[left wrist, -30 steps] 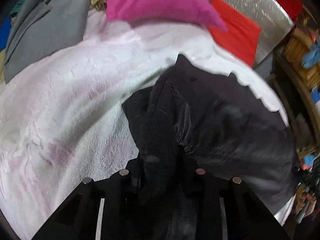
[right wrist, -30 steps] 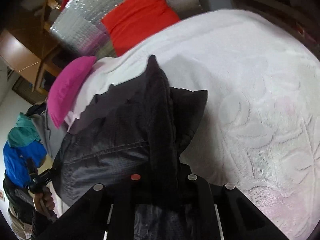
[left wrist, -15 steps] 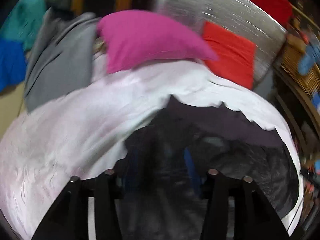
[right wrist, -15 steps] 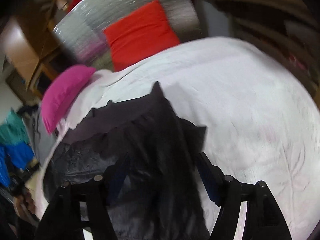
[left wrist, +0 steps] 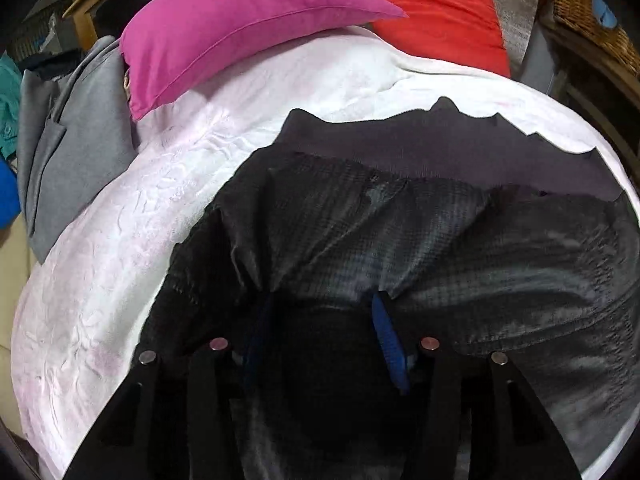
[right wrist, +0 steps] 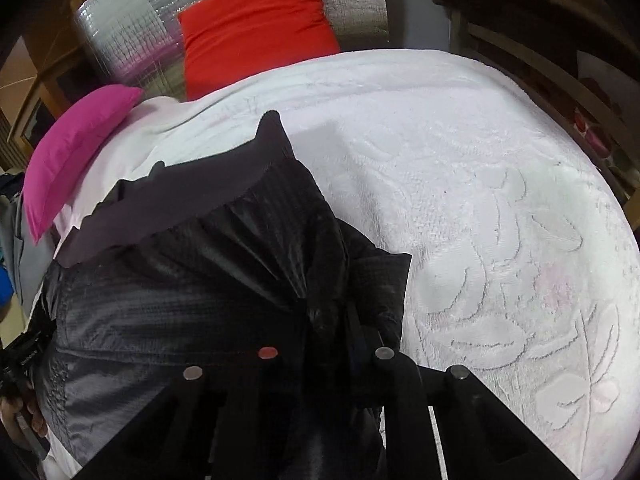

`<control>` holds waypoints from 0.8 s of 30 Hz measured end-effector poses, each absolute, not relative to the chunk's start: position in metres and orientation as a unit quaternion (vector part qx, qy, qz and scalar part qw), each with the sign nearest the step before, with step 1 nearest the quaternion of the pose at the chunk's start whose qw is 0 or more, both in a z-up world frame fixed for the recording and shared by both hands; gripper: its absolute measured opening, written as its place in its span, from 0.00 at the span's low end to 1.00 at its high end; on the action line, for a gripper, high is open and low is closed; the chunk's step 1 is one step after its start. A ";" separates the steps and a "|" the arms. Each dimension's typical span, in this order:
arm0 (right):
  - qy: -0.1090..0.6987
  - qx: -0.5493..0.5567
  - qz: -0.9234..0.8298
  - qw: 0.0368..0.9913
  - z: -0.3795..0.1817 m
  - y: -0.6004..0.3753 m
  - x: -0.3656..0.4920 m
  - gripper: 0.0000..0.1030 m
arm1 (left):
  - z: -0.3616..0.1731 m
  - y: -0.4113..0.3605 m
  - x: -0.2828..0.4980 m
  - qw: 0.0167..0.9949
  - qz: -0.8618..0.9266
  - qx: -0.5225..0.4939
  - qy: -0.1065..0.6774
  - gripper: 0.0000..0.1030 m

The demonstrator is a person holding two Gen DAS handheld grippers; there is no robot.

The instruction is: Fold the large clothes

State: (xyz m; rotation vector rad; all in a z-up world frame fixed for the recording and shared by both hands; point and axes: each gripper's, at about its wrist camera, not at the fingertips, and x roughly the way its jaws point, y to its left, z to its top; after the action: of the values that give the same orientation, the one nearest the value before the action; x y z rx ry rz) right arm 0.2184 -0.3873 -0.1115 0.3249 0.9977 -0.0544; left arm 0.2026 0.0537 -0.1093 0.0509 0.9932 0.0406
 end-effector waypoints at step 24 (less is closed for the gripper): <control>0.487 0.021 -0.023 0.873 -0.110 -0.306 0.268 0.69 | -0.108 0.032 0.229 0.868 -0.001 0.007 0.497 0.60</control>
State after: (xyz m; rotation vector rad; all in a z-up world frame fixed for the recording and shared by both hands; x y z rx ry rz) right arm 0.2682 -0.3058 -0.1104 0.0438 1.0180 -0.0484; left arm 0.2289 0.0317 -0.1084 0.0149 1.0406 -0.0027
